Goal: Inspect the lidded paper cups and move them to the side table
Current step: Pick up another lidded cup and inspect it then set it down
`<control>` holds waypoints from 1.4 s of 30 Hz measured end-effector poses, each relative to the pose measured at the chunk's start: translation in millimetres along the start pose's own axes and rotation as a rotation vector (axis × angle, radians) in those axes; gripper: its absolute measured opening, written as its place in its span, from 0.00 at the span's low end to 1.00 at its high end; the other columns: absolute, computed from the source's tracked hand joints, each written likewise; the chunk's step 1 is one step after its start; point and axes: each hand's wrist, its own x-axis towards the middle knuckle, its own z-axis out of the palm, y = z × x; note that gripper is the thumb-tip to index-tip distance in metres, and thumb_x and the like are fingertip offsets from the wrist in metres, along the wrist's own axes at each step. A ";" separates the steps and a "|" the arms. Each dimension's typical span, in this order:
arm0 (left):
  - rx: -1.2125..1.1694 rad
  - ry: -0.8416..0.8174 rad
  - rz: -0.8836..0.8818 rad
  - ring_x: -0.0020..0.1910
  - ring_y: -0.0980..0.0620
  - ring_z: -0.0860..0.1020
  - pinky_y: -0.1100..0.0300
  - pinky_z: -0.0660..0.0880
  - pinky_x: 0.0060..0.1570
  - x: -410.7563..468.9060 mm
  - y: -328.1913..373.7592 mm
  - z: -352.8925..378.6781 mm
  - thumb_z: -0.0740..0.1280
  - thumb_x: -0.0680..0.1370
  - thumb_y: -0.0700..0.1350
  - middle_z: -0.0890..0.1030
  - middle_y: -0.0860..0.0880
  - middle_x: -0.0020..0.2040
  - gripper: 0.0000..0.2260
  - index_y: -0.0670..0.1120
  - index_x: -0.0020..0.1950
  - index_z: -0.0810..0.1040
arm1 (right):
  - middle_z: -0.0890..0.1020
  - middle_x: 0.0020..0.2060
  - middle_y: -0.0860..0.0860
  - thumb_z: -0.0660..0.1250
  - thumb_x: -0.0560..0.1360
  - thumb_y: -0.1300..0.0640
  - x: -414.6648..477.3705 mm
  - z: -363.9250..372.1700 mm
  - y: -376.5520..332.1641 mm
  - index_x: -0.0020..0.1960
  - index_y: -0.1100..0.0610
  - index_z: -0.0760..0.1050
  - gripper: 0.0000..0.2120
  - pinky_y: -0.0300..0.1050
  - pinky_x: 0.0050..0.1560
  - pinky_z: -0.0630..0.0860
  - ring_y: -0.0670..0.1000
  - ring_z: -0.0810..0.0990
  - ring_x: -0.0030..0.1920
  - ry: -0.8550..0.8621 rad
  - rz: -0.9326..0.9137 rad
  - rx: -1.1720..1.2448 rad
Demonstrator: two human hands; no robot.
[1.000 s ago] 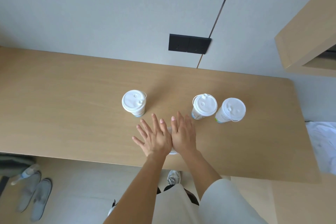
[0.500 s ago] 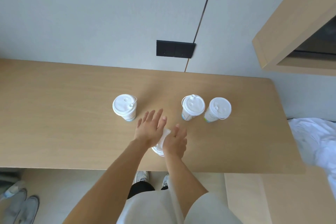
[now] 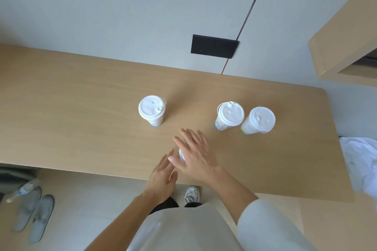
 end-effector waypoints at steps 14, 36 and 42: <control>0.132 -0.198 -0.113 0.84 0.44 0.43 0.42 0.54 0.80 4.7 6.3 -13.1 0.51 0.85 0.50 0.44 0.51 0.85 0.27 0.57 0.84 0.51 | 0.83 0.63 0.51 0.66 0.69 0.42 5.9 -10.4 -1.2 0.58 0.54 0.82 0.23 0.53 0.50 0.81 0.57 0.83 0.56 -0.057 0.160 0.121; -0.878 -0.043 -0.290 0.43 0.49 0.82 0.56 0.79 0.42 18.6 118.1 -143.8 0.71 0.76 0.55 0.87 0.48 0.53 0.19 0.50 0.65 0.84 | 0.86 0.58 0.49 0.71 0.70 0.47 -6.8 -139.9 4.8 0.59 0.49 0.83 0.18 0.35 0.60 0.74 0.41 0.81 0.59 0.319 0.850 1.361; -0.850 -0.028 -0.288 0.41 0.45 0.85 0.54 0.81 0.42 17.6 122.9 -151.5 0.69 0.77 0.57 0.87 0.49 0.55 0.17 0.50 0.62 0.85 | 0.83 0.64 0.48 0.73 0.65 0.41 -6.7 -140.5 2.8 0.61 0.45 0.82 0.25 0.58 0.71 0.73 0.54 0.79 0.67 0.370 0.886 1.404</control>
